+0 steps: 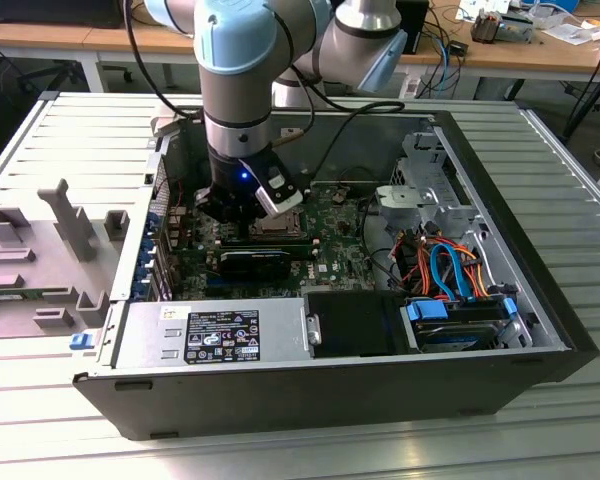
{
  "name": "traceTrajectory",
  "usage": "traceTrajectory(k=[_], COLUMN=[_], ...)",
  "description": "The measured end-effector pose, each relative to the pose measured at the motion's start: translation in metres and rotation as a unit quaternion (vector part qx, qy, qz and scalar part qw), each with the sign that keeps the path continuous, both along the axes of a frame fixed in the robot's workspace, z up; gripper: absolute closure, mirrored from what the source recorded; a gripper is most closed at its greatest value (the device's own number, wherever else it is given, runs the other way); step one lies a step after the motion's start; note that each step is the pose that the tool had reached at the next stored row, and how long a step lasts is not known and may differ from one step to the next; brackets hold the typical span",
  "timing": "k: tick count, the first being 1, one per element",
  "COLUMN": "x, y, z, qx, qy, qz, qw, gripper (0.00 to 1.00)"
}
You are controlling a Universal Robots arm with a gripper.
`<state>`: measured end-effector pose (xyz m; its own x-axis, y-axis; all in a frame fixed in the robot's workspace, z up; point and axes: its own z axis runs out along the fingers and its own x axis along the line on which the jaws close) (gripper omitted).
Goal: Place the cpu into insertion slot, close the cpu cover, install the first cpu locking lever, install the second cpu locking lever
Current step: 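Install the second cpu locking lever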
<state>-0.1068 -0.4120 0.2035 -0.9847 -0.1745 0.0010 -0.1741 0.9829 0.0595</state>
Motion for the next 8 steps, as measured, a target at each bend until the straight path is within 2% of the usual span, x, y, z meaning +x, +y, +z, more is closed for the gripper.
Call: traceTrajectory(k=[2, 5, 8], x=[0.0000, 0.0000, 0.0009], y=[0.0001, -0.0006, -0.0005], z=[-0.0012, -0.0002, 0.0057], qx=[0.0037, 0.0034, 0.0031], qy=[-0.0001, 0.0001, 0.0001], qz=[0.000, 0.001, 0.001], qw=[1.0000, 1.0000, 1.0000], gripper=[0.89, 0.89, 0.89])
